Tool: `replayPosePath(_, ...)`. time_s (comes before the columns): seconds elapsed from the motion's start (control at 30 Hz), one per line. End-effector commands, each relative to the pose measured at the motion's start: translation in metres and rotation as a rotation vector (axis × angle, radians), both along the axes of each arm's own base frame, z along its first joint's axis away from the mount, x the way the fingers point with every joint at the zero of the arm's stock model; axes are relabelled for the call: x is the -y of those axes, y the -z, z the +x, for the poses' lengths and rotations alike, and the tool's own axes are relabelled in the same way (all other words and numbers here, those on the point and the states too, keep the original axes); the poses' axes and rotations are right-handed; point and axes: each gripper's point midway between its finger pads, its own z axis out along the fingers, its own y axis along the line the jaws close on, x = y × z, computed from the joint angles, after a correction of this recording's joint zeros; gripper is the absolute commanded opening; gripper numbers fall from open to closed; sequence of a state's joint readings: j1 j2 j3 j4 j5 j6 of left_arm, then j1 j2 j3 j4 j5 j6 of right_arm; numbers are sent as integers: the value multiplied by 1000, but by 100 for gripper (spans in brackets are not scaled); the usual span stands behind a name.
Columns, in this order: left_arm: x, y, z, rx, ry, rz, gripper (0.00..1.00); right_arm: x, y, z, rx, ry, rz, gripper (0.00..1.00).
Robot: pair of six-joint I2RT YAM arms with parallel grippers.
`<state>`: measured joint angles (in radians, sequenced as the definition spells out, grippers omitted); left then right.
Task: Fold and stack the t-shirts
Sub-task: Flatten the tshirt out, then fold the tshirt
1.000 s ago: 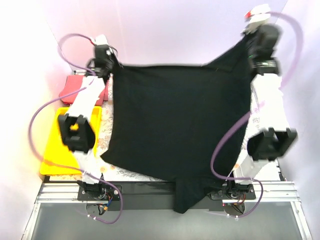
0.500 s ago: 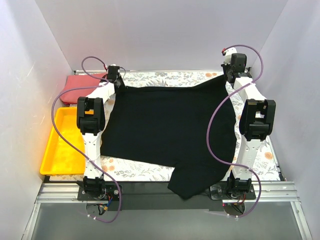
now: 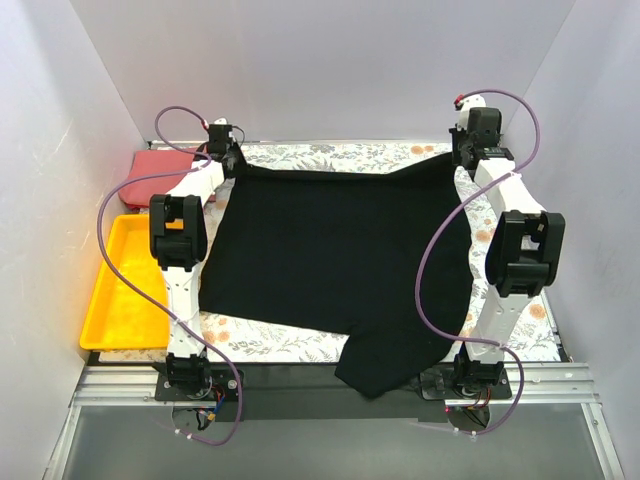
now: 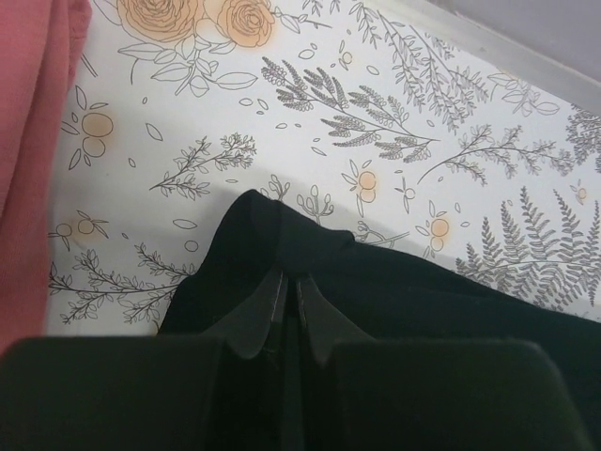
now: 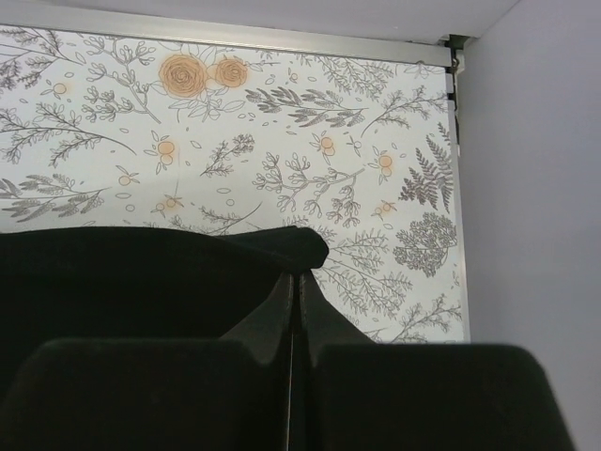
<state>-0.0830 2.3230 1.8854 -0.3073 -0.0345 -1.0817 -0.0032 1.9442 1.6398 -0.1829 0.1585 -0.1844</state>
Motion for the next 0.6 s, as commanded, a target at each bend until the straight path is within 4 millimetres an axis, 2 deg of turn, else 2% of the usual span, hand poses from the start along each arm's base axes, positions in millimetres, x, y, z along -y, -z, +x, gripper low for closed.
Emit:
replayPosePath(0.0,-4,-67,-1,105,2,-9,0,5,-41,-18,63,60,19,1)
replayPosePath(0.27,-6,-80,-8,100,7,-9,0,3,-45,-41,21,94,61,1)
replayPosePath(0.57,-7,-85,-17,47,-2,-31,0,-7,-32,-73,-102,132,162,1)
